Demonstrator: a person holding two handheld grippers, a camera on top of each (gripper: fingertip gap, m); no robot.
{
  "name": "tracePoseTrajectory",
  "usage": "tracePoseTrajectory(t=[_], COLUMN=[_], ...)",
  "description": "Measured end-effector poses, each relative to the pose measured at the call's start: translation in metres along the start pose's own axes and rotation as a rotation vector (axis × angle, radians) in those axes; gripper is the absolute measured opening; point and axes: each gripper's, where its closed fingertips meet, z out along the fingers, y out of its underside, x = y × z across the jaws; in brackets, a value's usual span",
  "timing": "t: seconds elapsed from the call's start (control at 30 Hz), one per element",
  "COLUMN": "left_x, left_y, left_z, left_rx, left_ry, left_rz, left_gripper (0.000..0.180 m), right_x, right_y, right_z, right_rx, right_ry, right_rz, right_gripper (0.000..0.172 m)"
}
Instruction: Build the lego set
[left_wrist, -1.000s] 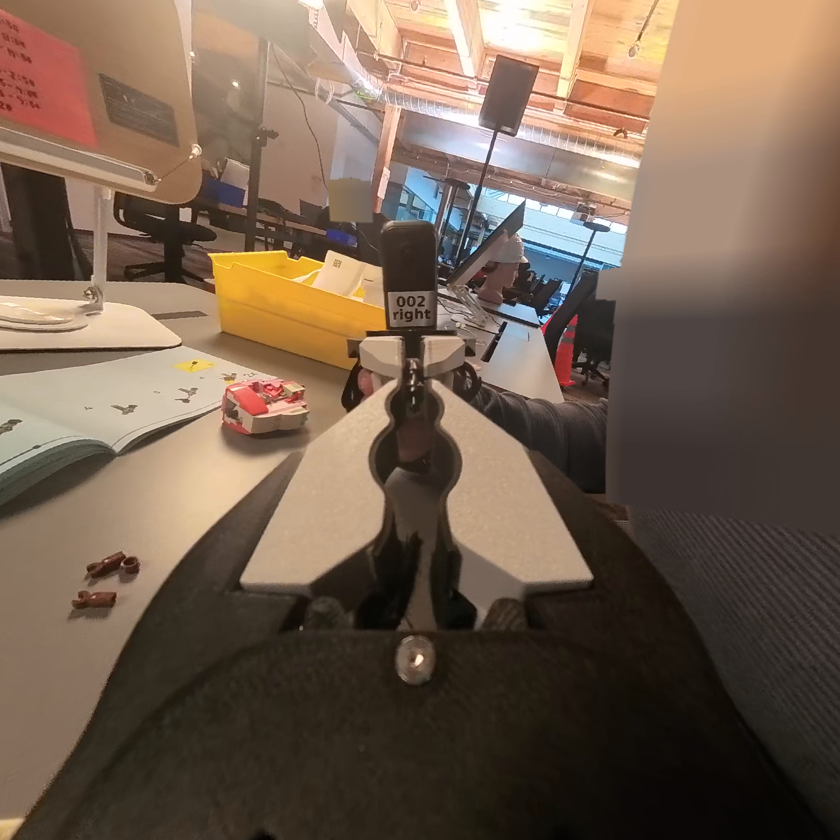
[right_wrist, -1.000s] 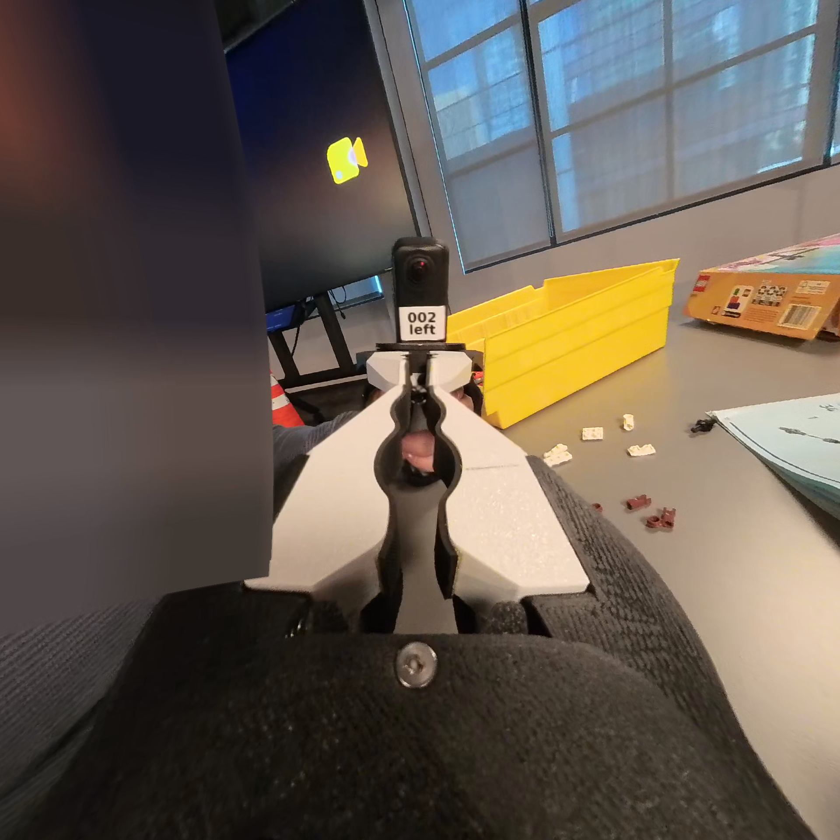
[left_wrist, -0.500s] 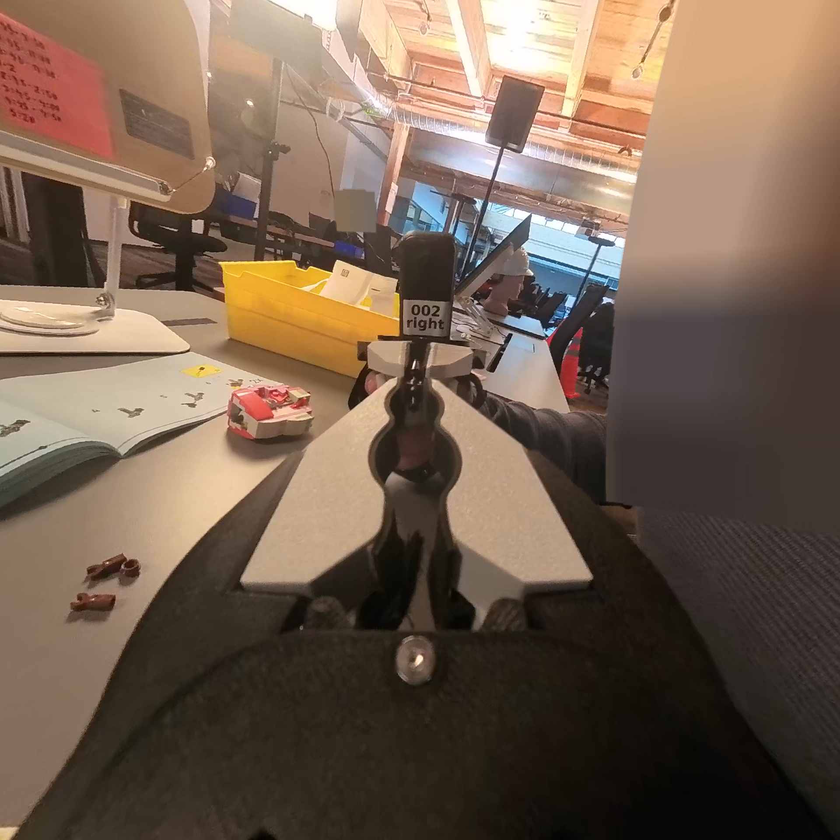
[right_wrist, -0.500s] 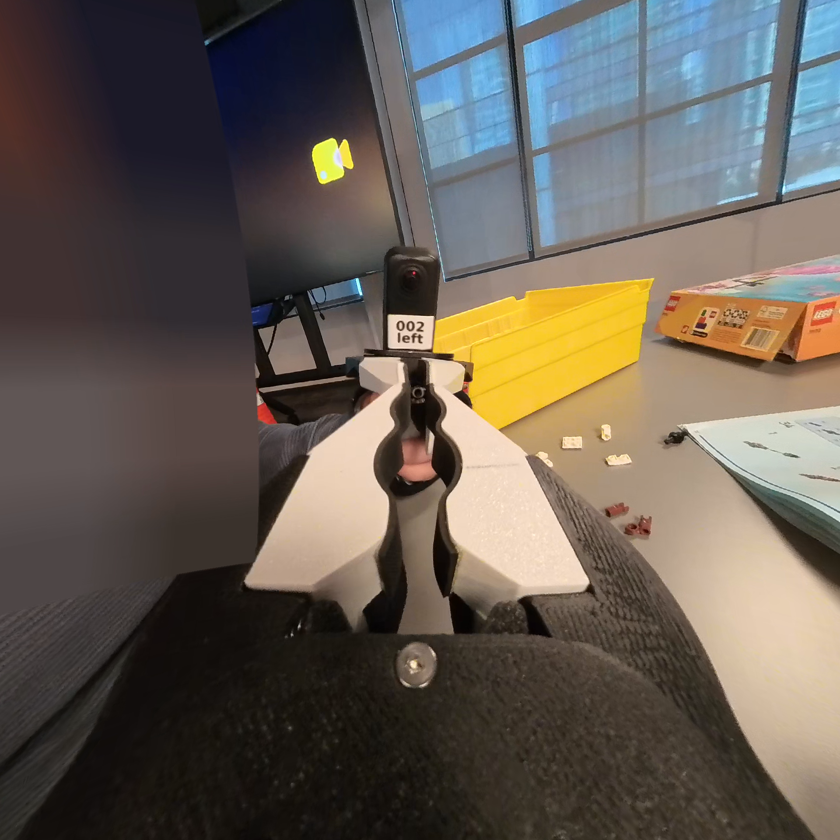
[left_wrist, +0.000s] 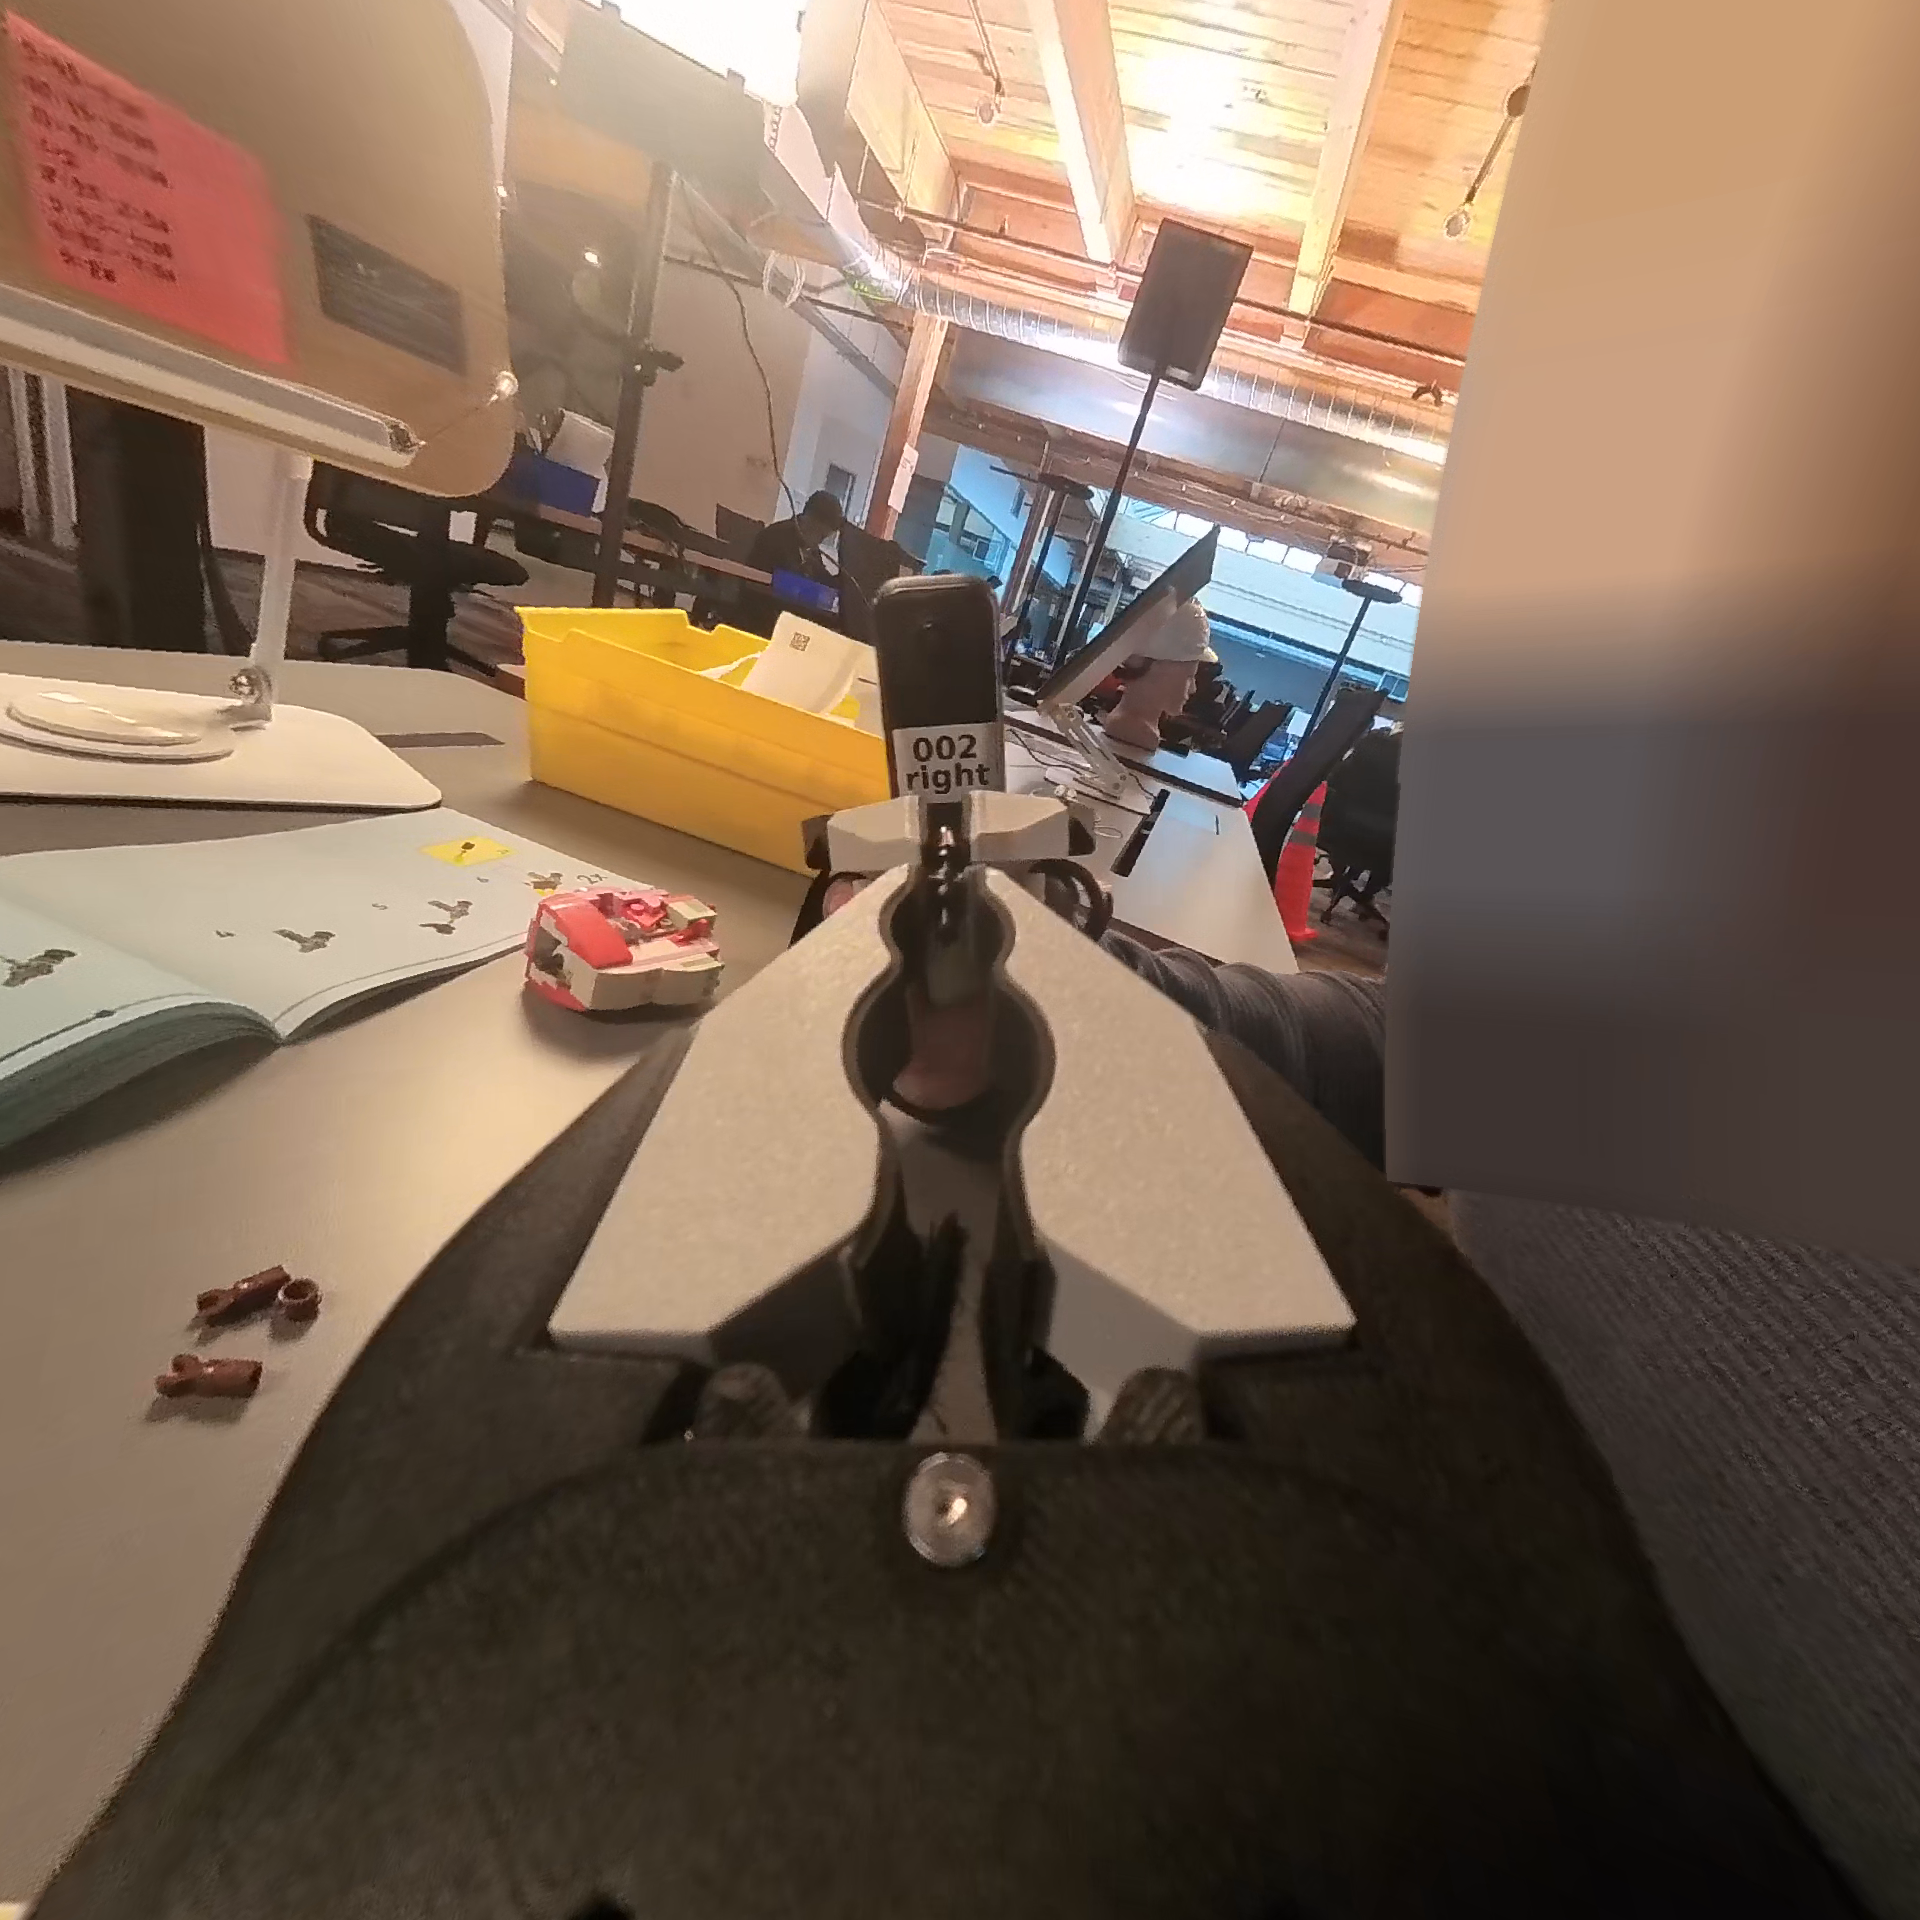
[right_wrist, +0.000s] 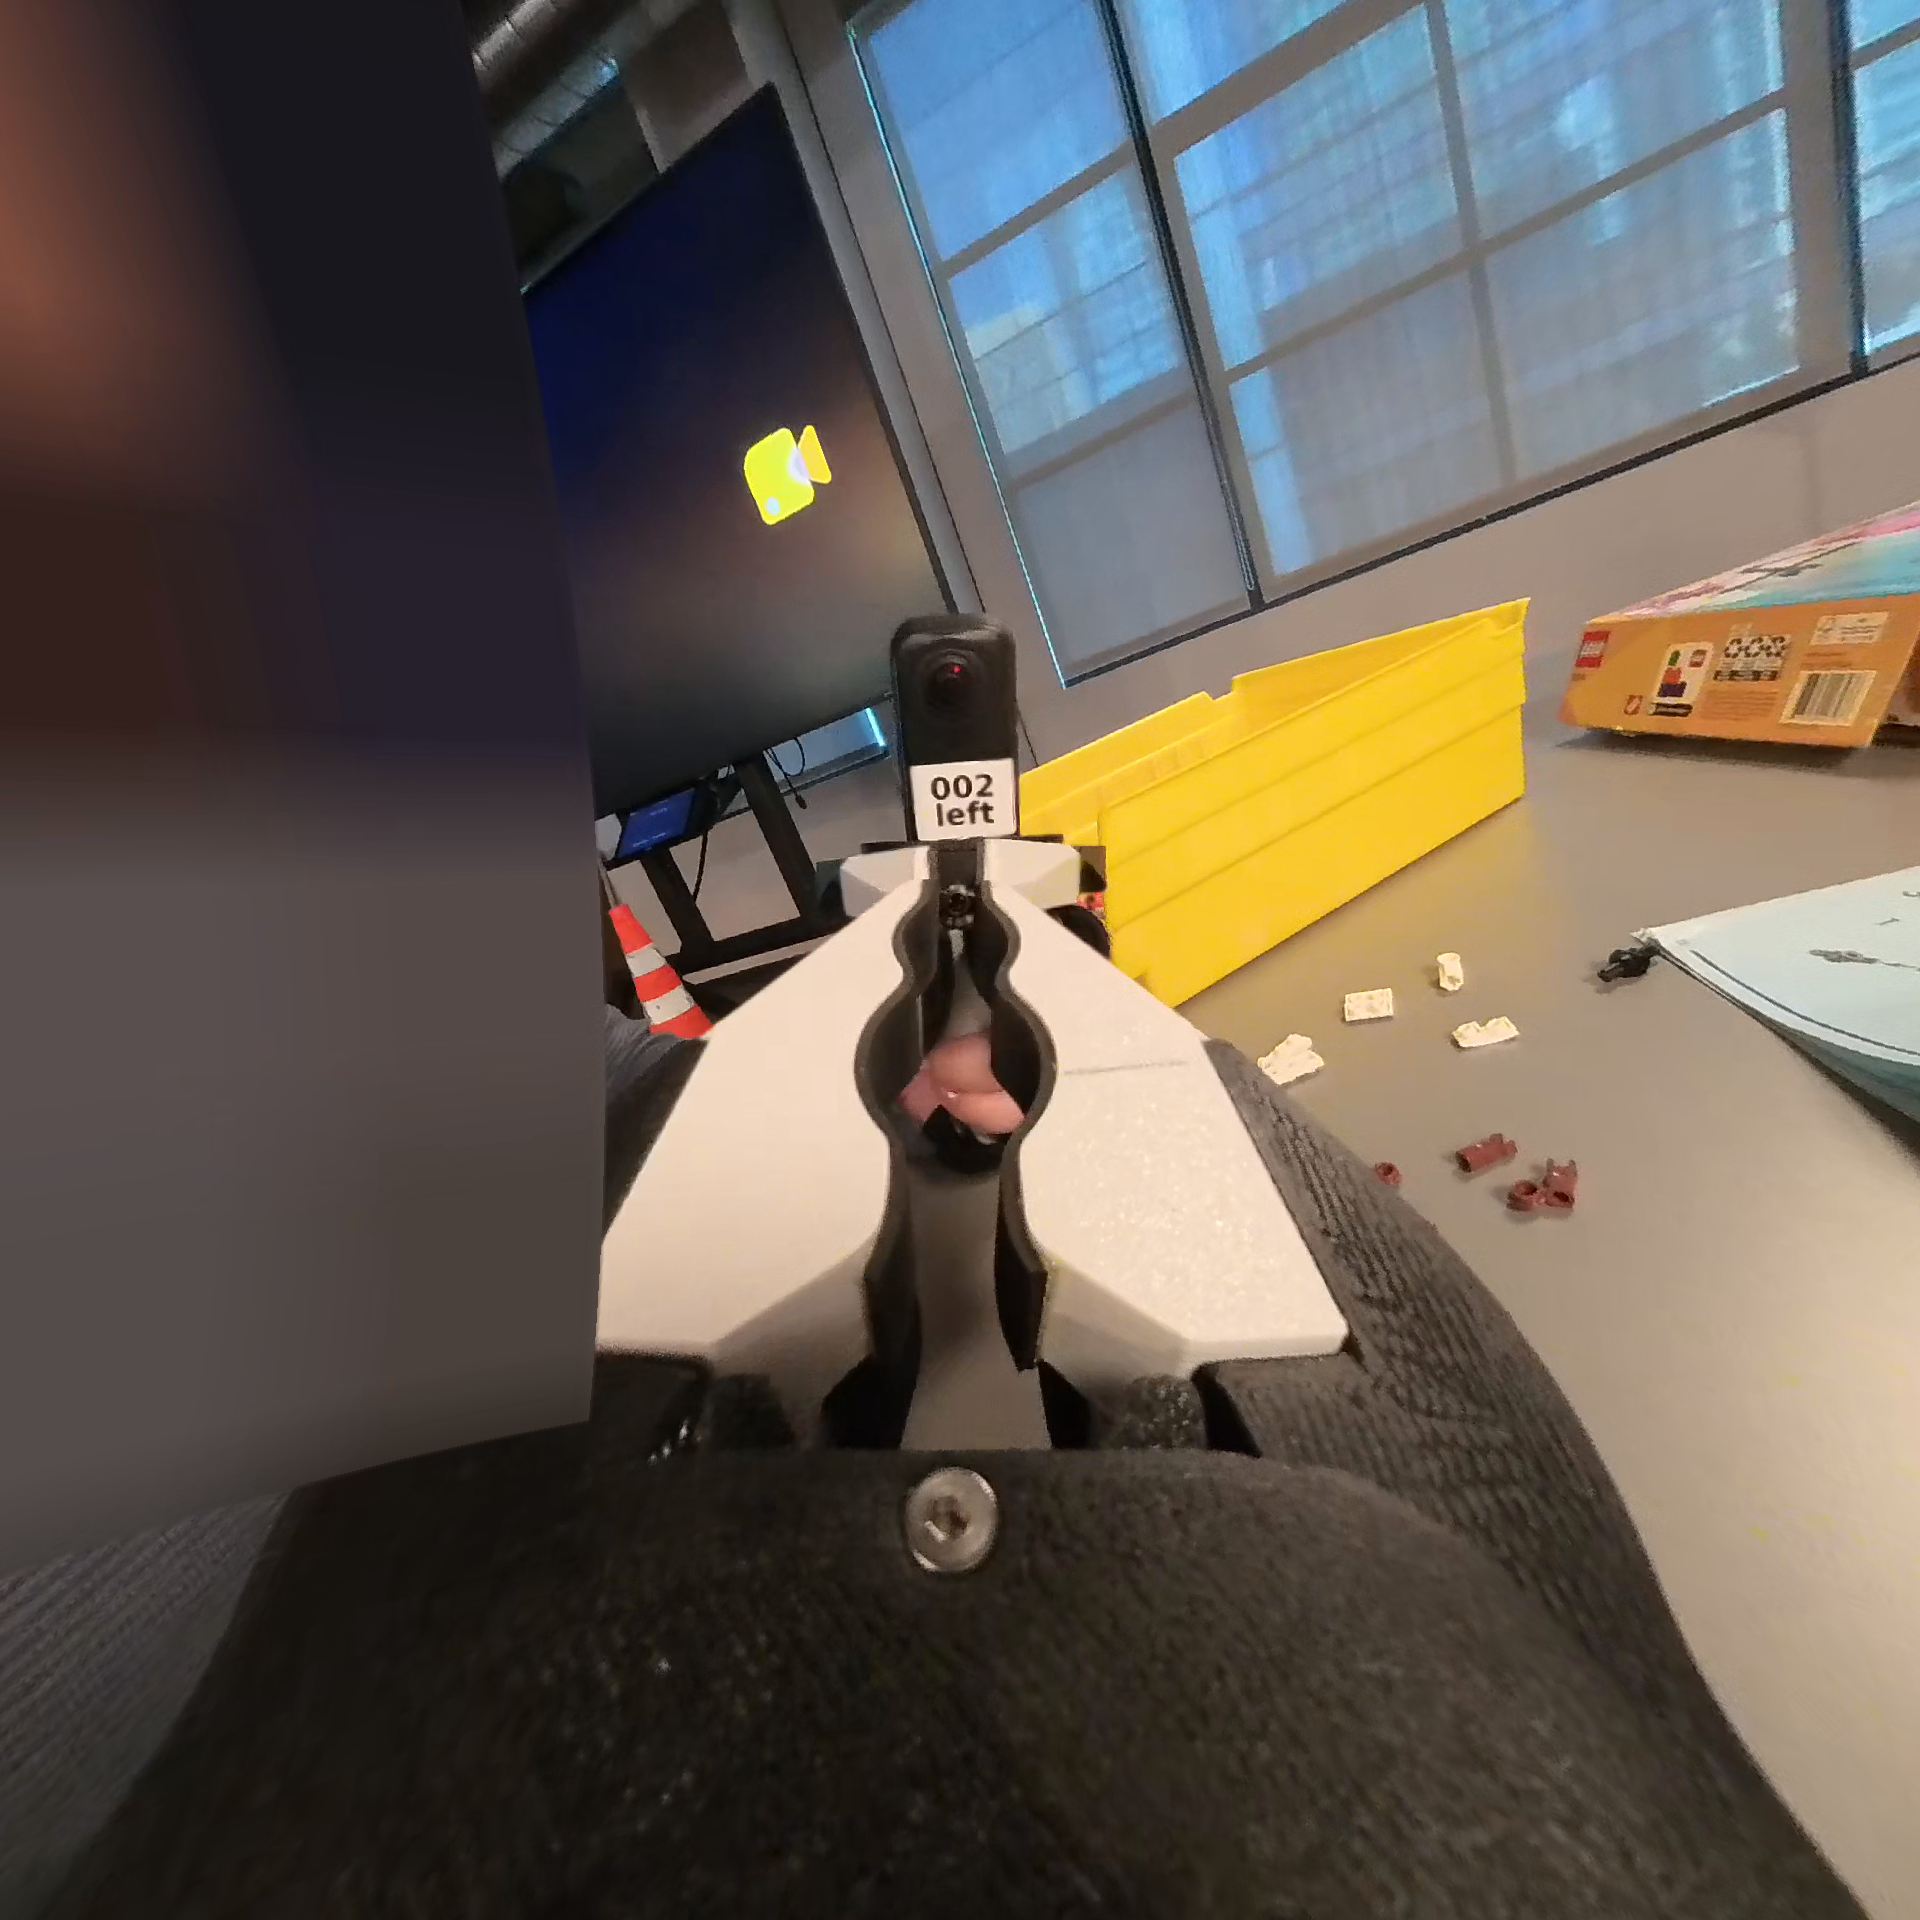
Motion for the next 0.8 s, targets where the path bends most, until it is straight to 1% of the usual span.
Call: tracePoseTrajectory(t=[0.03, 0.37, 0.47, 0.7, 0.8], left_x=[-0.0004, -0.0018, -0.0004, 0.0046, 0.0058], left_y=[0.0001, 0.0037, 0.0068, 0.0000, -0.0015], left_z=[0.0001, 0.0006, 0.0021, 0.0011, 0.0006], left_rx=[0.000, -0.023, -0.040, 0.017, 0.026], left_ry=[-0.001, -0.001, -0.005, 0.041, 0.038], left_rz=[-0.002, -0.020, 0.011, -0.032, -0.012], left_gripper=[0.006, 0.006, 0.006, 0.006, 0.006], right_x=[0.0005, 0.0022, 0.0007, -0.0048, -0.0061], right_y=[0.0001, 0.0039, 0.0064, 0.0014, 0.0002], right_z=[-0.0002, -0.0020, -0.0042, 0.0003, 0.0018], right_rx=[0.000, -0.035, -0.069, -0.023, -0.012], right_ry=[0.003, 0.005, 0.013, -0.004, -0.002], right_rz=[0.000, 0.008, -0.049, -0.073, -0.094], right_gripper=[0.005, 0.005, 0.005, 0.005, 0.004])
